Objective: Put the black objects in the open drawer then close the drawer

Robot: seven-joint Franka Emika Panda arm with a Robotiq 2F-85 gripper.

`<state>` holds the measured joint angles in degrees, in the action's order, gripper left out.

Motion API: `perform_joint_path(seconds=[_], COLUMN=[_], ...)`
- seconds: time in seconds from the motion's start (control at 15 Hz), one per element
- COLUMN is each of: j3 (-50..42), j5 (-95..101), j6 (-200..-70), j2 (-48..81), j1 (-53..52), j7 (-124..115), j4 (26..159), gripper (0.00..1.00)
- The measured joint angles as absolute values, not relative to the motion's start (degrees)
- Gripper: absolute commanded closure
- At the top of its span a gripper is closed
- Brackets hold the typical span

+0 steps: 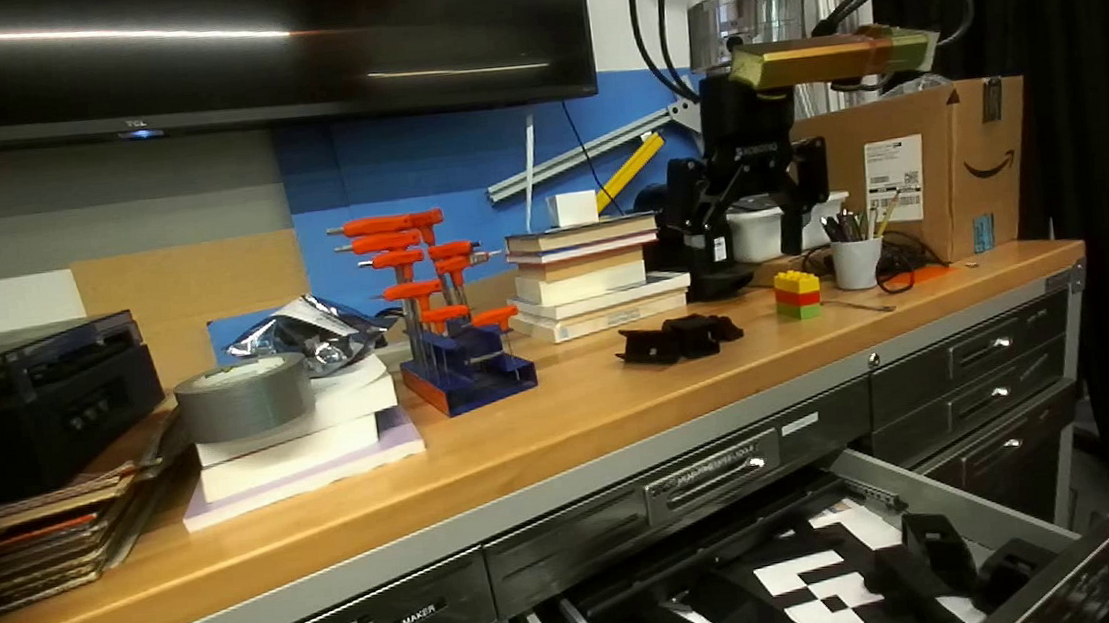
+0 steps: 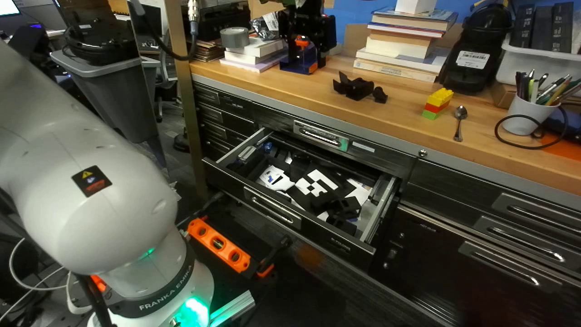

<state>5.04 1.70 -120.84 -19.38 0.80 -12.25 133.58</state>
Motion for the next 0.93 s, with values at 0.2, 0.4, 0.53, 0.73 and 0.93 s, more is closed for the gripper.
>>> perform_joint_path(seconds=[0.2, 0.4, 0.53, 0.73, 0.93], j3=[5.0, 5.1, 5.3, 6.4, 7.4], j5=[1.7, 1.7, 1.9, 8.8, 18.8], j6=[-122.8, -129.1, -132.2, -133.0, -130.6], j2=[-19.1, -17.5, -15.1, -9.5, -3.4], j1=[0.8, 0.8, 0.8, 0.8, 0.5], j7=[-12.8, -15.5, -17.9, -21.6, -22.9], j4=[133.6, 131.8, 129.0, 123.2, 117.8], gripper=[0.00, 0.00, 0.00, 0.00, 0.00])
